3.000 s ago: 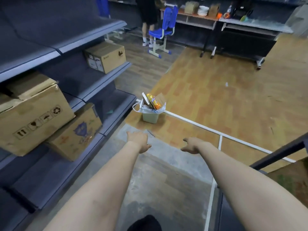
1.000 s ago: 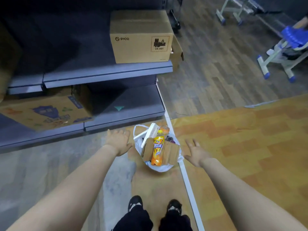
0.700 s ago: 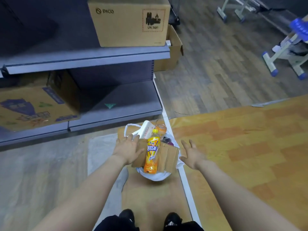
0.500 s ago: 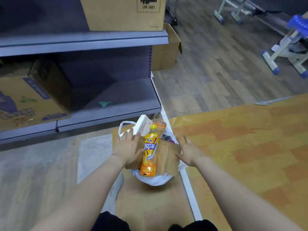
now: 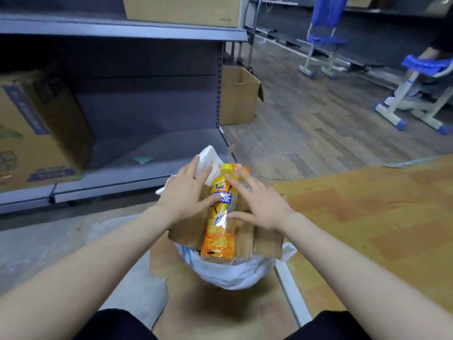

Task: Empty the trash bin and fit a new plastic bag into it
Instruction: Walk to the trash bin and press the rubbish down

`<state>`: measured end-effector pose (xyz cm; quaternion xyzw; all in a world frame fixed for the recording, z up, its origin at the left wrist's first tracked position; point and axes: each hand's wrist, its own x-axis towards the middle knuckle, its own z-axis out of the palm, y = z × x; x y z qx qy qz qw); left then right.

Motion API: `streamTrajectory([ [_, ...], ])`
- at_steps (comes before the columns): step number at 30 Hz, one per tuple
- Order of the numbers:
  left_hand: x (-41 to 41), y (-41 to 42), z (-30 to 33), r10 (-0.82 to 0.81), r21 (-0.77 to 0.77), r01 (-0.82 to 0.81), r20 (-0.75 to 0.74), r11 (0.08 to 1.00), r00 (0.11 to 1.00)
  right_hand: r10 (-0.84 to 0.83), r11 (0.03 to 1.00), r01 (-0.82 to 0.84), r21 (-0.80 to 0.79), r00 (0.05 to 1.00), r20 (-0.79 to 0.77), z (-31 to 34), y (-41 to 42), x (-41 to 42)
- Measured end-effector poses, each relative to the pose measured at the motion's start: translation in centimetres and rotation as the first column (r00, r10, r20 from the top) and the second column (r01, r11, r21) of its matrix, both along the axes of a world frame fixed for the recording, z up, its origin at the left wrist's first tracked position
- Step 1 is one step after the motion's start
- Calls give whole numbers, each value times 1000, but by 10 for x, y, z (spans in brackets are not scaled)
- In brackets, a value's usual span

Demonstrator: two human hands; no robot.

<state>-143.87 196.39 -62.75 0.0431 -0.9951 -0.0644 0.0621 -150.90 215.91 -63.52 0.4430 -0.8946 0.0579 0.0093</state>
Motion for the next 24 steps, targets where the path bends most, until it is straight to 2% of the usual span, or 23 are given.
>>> streamTrajectory([
  [3, 5, 6, -7, -30, 90, 36, -59, 995, 998, 33, 999, -33, -15, 999, 1, -4, -1, 6],
  [5, 9, 8, -9, -52, 90, 57, -55, 994, 997, 24, 999, -24, -33, 1000, 2, -3, -1, 8],
  [9, 12, 3, -2, 5, -124, -1, 28, 992, 1000, -9, 997, 5, -81, 999, -50, 5, 10, 4],
  [11, 15, 5, 5, 3, -217, -2, 3, 976, 1000, -52, 995, 44, -90, 995, -88, 10, 26, -3],
  [14, 29, 21, 17, -172, -320, 137, -85, 937, 981, -173, 980, 163, -110, 981, -92, 10, 63, -17],
  [17, 44, 35, 11, -409, -435, 354, -38, 828, 912, -295, 953, 290, -86, 955, -45, -4, 102, -27],
  [21, 49, 43, -2, -454, -424, 434, 60, 794, 889, -324, 945, 325, 35, 946, -29, -32, 135, -27],
  [24, 44, 46, -3, -409, -339, 428, 131, 838, 903, -296, 951, 295, 89, 955, -2, -52, 140, -21],
])
